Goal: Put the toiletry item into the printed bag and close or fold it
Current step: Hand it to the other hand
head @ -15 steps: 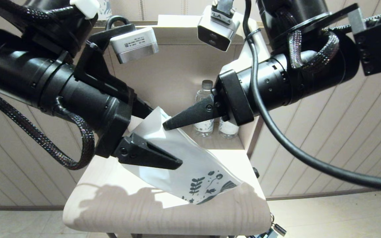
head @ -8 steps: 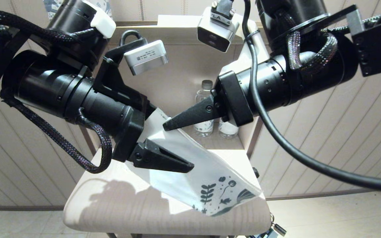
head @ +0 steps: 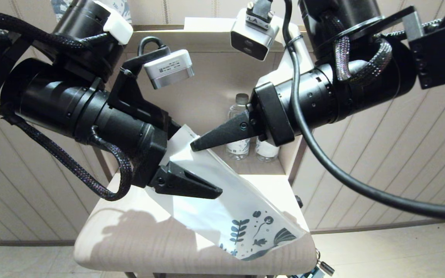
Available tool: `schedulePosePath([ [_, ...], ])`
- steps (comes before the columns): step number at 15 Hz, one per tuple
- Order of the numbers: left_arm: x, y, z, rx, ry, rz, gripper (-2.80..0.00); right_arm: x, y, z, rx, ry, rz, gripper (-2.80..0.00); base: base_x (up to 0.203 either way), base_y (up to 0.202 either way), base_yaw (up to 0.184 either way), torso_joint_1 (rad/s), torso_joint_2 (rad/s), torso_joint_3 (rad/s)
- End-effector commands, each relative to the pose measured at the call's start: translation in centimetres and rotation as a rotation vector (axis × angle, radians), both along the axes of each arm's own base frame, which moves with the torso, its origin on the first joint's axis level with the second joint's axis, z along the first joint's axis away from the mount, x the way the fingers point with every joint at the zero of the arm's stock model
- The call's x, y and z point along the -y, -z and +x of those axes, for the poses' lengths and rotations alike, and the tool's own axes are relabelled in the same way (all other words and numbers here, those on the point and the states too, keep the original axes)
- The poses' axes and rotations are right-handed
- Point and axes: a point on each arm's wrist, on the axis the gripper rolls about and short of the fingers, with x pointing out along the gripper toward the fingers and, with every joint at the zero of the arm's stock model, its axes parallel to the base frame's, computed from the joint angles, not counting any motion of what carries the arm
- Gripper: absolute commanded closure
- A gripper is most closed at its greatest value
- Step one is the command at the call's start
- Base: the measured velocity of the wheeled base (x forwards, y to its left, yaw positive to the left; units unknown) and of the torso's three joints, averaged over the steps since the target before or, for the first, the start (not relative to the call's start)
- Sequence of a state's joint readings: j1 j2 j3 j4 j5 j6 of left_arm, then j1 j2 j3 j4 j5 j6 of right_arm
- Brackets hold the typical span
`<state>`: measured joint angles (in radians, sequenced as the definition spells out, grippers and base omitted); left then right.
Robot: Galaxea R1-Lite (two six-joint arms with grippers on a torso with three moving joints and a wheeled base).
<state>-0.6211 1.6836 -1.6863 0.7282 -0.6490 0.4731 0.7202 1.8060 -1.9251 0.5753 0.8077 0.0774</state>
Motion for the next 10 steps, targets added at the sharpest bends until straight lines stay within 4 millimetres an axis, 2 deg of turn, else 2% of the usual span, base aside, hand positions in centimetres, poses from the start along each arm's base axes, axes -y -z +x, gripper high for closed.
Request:
schedulePosePath([
  [1,0.05,-0.04,0.06,0.0,0.002,0.0,-2.8,-0.03,0.05,-0.01,-0.005,-0.005,-0.001,0.0,0.0,0.0,0.0,0.0,0.0,0.0],
  [8,0.57,-0.15,0.7,0.024,-0.03,0.017,-2.8,0.0,0.04,0.02,-0.012,-0.003,0.001,0.0,0.0,0.0,0.0,0.0,0.0,0.0],
  [9,0.6,-0.23,0.67,0.029,-0.029,0.016,0.0,0.03,-0.01,-0.01,-0.011,-0.003,0.002,0.0,0.0,0.0,0.0,0.0,0.0,0.0],
  [10,0.58,-0.41,0.64,0.031,-0.029,0.013,0.0,0.03,-0.02,-0.01,-0.01,-0.003,0.002,0.0,0.0,0.0,0.0,0.0,0.0,0.0],
])
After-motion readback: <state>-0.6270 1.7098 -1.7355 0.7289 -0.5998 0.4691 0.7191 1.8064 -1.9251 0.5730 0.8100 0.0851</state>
